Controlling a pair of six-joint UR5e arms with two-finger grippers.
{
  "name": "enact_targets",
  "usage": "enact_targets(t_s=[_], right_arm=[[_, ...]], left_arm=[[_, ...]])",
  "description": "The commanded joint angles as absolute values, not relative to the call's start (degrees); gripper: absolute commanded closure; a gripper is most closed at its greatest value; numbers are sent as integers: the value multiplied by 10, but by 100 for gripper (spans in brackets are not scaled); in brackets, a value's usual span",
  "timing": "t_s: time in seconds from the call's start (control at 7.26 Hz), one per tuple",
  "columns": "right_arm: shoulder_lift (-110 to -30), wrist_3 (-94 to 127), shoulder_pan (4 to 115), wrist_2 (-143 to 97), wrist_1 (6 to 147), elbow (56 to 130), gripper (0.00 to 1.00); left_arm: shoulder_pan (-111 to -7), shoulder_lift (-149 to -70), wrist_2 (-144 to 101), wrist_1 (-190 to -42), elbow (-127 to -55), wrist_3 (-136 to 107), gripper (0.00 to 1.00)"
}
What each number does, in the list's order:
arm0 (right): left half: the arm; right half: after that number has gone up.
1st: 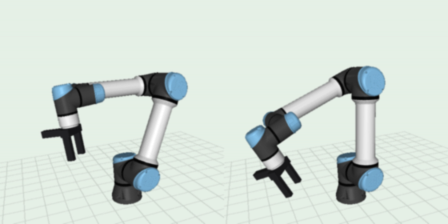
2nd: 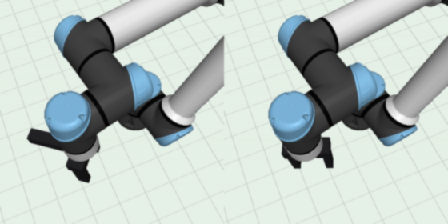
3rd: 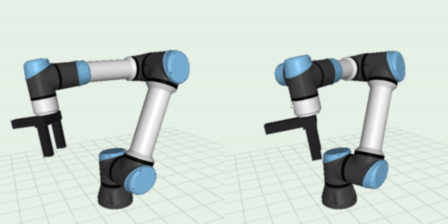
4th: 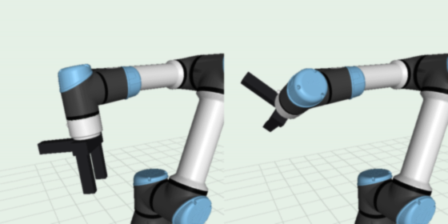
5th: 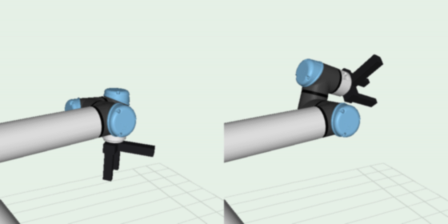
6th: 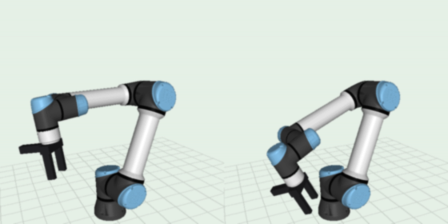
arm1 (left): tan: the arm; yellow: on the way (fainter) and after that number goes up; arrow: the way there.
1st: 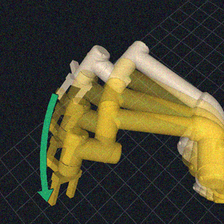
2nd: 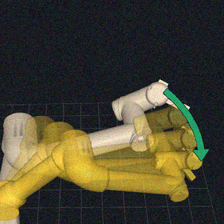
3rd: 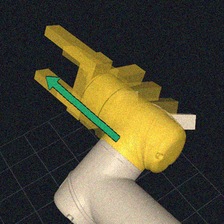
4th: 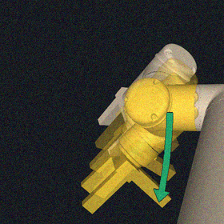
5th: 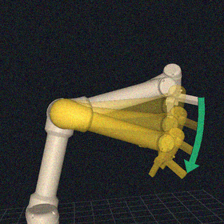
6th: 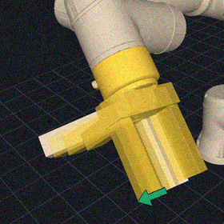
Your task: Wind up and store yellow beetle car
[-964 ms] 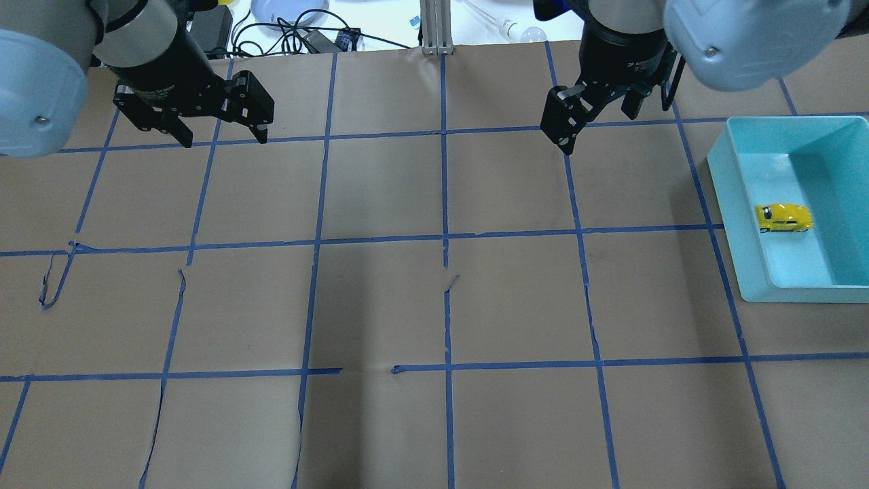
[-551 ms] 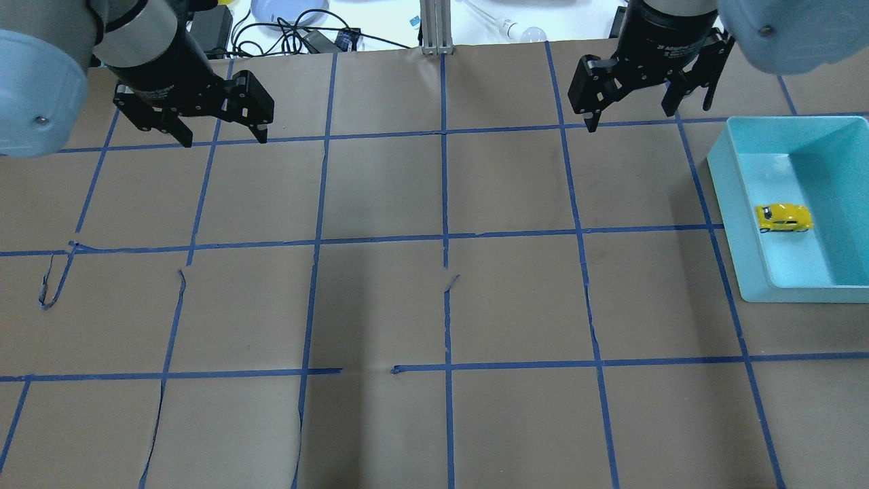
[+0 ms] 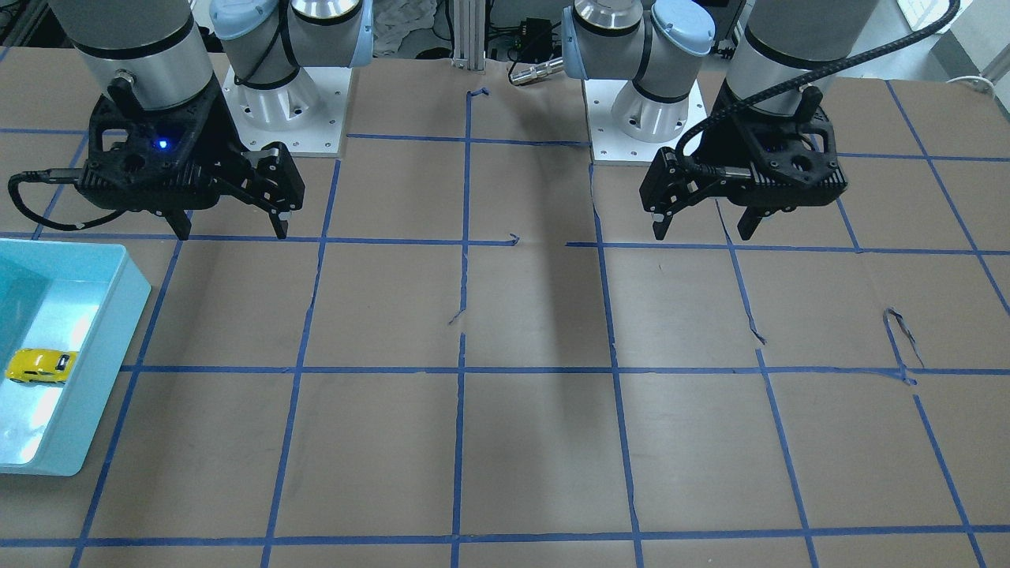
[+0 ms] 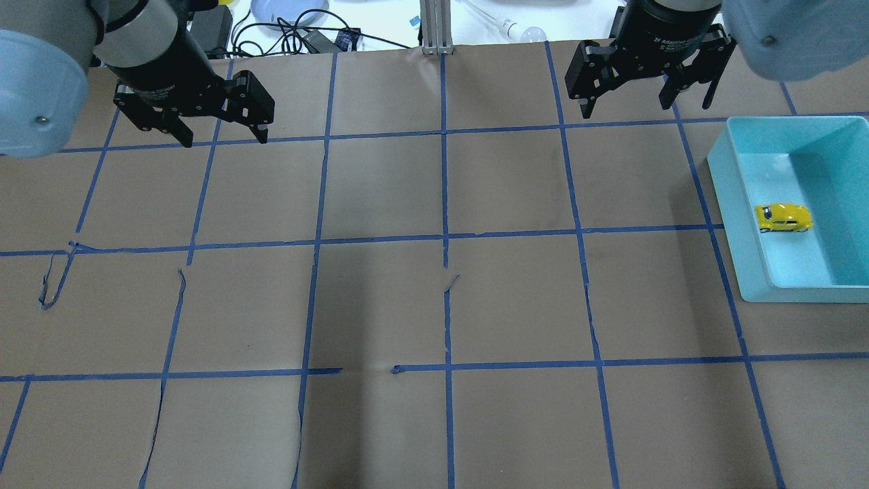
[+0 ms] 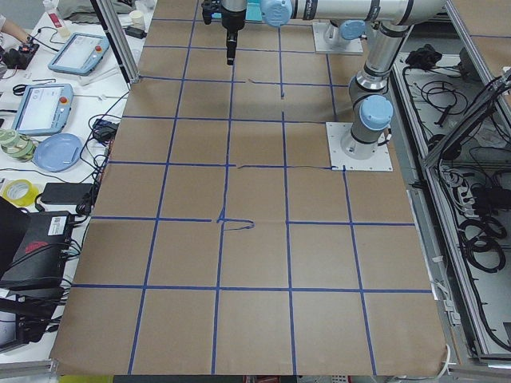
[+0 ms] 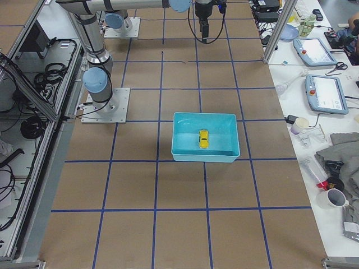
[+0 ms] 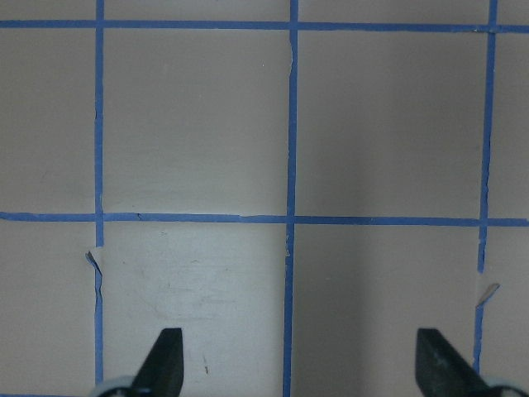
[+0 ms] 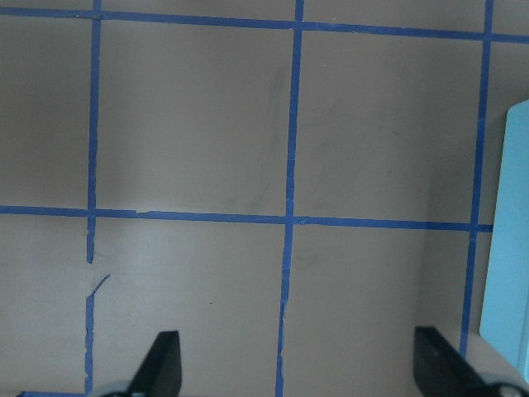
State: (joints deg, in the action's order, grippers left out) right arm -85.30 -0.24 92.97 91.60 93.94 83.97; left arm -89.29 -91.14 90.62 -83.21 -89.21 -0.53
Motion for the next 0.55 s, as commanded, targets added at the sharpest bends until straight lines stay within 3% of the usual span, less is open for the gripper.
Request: enact_targets(t_s=[0.0, 0.41], right_arm=[[-853, -1, 929, 895, 947, 850, 0], [-853, 0, 929, 896, 942, 848, 0]], left_arm=[[-893, -911, 906, -831, -892, -5, 0], [-893, -911, 906, -831, -892, -5, 0]])
